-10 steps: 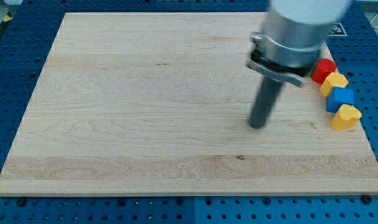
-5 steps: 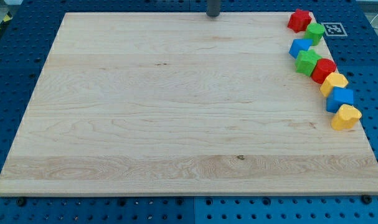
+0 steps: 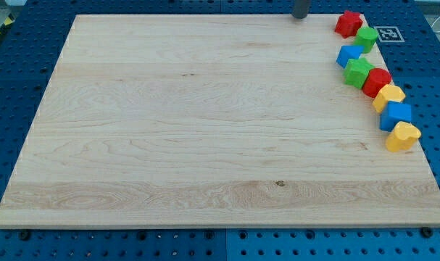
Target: Move your arm towards the green circle
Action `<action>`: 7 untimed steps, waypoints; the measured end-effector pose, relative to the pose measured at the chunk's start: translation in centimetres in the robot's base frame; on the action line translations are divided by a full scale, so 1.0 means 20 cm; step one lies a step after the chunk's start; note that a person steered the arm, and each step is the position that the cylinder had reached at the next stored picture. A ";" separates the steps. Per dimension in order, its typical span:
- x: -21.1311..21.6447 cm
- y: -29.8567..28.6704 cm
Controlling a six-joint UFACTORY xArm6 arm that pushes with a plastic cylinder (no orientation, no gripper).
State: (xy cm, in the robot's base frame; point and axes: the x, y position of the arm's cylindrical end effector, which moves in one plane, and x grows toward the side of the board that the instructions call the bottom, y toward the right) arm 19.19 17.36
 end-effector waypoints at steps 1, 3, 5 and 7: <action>0.00 0.21; 0.00 0.63; 0.03 0.86; 0.36 0.82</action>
